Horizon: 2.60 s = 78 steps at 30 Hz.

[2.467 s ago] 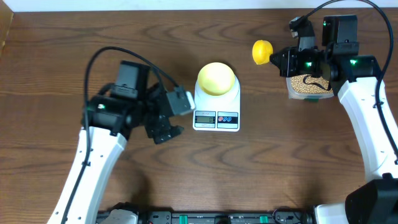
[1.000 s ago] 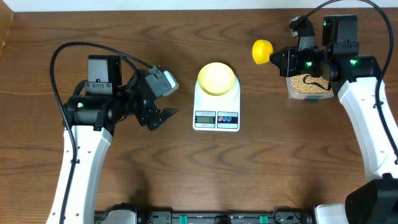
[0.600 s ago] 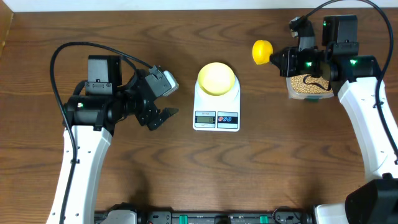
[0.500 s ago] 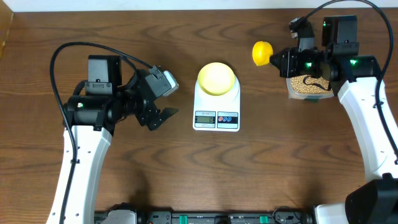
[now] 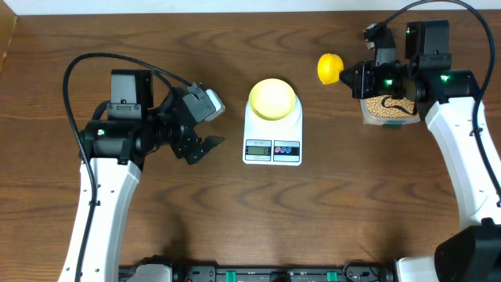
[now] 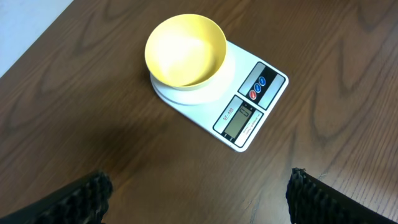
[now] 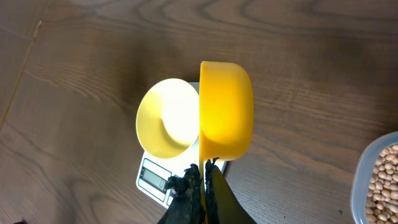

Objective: Scoop item into bowl and weigh 50g on scale

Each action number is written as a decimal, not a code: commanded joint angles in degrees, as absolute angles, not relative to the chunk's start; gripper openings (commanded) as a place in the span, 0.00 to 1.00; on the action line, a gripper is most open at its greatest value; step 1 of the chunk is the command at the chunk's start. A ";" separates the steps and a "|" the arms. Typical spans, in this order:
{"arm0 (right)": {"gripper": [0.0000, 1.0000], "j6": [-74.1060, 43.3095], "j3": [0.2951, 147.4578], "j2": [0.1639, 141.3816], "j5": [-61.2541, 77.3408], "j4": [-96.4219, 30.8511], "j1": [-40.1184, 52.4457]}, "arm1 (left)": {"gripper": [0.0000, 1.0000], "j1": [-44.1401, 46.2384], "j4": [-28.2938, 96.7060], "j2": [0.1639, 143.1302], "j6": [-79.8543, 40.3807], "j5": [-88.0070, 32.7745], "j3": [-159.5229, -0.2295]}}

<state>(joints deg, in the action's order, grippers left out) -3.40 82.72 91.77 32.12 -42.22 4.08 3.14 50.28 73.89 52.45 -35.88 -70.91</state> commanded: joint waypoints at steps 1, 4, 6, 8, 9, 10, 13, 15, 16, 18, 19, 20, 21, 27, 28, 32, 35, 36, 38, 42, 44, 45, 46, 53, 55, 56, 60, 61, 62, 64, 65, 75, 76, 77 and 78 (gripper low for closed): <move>0.01 -2.70 84.05 91.50 32.51 -42.63 3.68 | 0.92 2.92 50.46 74.39 51.72 -36.62 -70.48; 0.01 -2.35 85.03 91.50 32.42 -44.40 3.68 | 0.92 2.92 50.46 74.39 51.72 -36.64 -70.48; 0.01 -1.56 86.65 91.50 31.31 -46.46 3.68 | 0.92 2.92 50.46 74.39 51.72 -36.62 -70.48; 0.01 -1.21 88.31 91.50 30.33 -47.59 3.68 | 0.92 2.92 50.46 74.39 51.72 -36.62 -70.48; 0.01 -0.84 89.06 91.50 30.30 -47.94 3.75 | 0.92 2.92 50.46 74.39 51.72 -36.62 -70.48; 0.01 -0.30 89.69 91.50 30.24 -48.36 3.73 | 0.92 2.92 50.46 74.39 51.72 -36.62 -70.48; 0.01 -0.12 91.79 91.50 27.59 -49.32 3.73 | 0.92 2.92 50.46 74.39 51.72 -36.62 -70.48; 0.01 -0.10 92.16 91.50 25.89 -48.80 3.73 | 0.92 2.92 50.46 74.39 51.72 -36.62 -70.48; 0.01 -0.08 92.16 91.50 25.32 -48.51 3.73 | 0.92 2.92 50.46 74.39 51.72 -36.62 -70.48; 0.01 0.75 92.16 91.50 25.04 -48.03 3.73 | 0.92 2.92 50.46 74.39 51.72 -36.62 -70.48; 0.01 2.07 92.16 91.50 26.20 -48.03 3.73 | 0.92 2.92 50.46 74.39 51.72 -36.62 -70.48; 0.01 4.05 92.16 91.50 27.92 -47.94 3.79 | 0.92 2.92 50.46 74.39 51.72 -36.62 -70.48; 0.01 5.04 92.16 91.50 28.75 -47.72 3.79 | 0.92 2.92 50.46 74.39 51.72 -36.62 -70.48; 0.01 4.60 92.14 91.53 26.46 -46.26 3.77 | 0.92 2.92 50.46 74.39 51.72 -36.62 -70.48; 0.01 3.64 92.14 91.53 26.48 -46.19 3.77 | 0.92 2.92 50.46 74.39 51.72 -36.62 -70.48; 0.01 1.28 92.14 91.53 27.53 -46.28 3.77 | 0.92 2.92 50.46 74.39 51.72 -36.62 -70.48; 0.01 -3.27 92.16 91.48 27.55 -46.09 3.62 | 0.92 2.92 50.46 74.39 51.72 -36.64 -70.48; 0.01 -5.17 92.16 91.48 27.55 -46.11 3.51 | 0.92 2.92 50.46 74.39 51.72 -36.62 -70.48; 0.01 -10.15 92.14 91.48 27.27 -45.93 3.03 | 0.92 2.92 50.46 74.39 51.72 -36.62 -70.48; 0.01 -14.59 92.14 91.48 27.05 -45.25 1.93 | 0.92 2.92 50.46 74.39 51.72 -36.62 -70.48; 0.01 -14.57 92.14 91.50 26.24 -45.04 1.67 | 0.92 2.92 50.46 74.39 51.72 -36.62 -70.48; 0.01 -14.57 92.14 91.50 25.08 -44.97 1.67 | 0.92 2.92 50.46 74.39 51.72 -36.62 -70.48; 0.01 -14.59 92.14 91.50 24.25 -44.88 1.69 | 0.92 2.92 50.46 74.39 51.72 -36.62 -70.48; 0.01 -18.09 92.71 91.50 23.88 -44.18 1.69 | 0.92 2.92 50.46 74.39 51.72 -36.62 -70.48; 0.01 -18.46 93.38 91.50 21.74 -45.71 1.69 | 0.92 2.92 50.46 74.39 51.72 -36.62 -70.48; 0.01 -18.44 93.93 91.50 20.43 -47.05 1.67 | 0.92 2.92 50.46 74.39 51.72 -36.62 -70.48; 0.01 -17.91 97.71 91.53 13.39 -55.33 0.71 | 0.92 2.92 50.46 74.39 51.72 -36.62 -70.48; 0.01 -16.99 98.94 91.53 12.03 -57.30 0.05 | 0.92 2.92 50.46 74.39 51.72 -36.62 -70.48; 0.01 -16.56 99.61 91.53 11.18 -58.26 -0.38 | 0.92 2.92 50.46 74.39 51.72 -36.62 -70.48; 0.01 -14.74 101.56 91.55 9.10 -60.82 -1.98 | 0.92 2.92 50.46 74.39 51.72 -36.62 -70.48; 0.01 -13.91 102.19 91.57 8.58 -61.54 -2.63 | 0.92 2.92 50.46 74.39 51.72 -36.62 -70.48; 0.01 2.13 106.74 98.08 6.76 -68.42 -8.97 | 0.92 2.92 50.46 74.39 51.72 -36.62 -70.48; 0.01 3.75 107.18 99.15 6.76 -68.82 -9.08 | 0.92 2.92 50.46 74.39 51.72 -36.62 -70.48; 0.01 5.61 107.53 100.33 6.72 -69.12 -9.08 | 0.92 2.92 50.46 74.39 51.72 -36.62 -70.48; 0.01 6.94 107.66 101.27 6.66 -69.21 -9.08 | 0.93 2.92 50.46 74.39 51.72 -36.62 -70.48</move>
<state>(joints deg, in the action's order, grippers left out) -1.58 106.13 97.78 7.64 -68.62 -8.82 3.16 50.35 73.93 52.29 -35.88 -70.89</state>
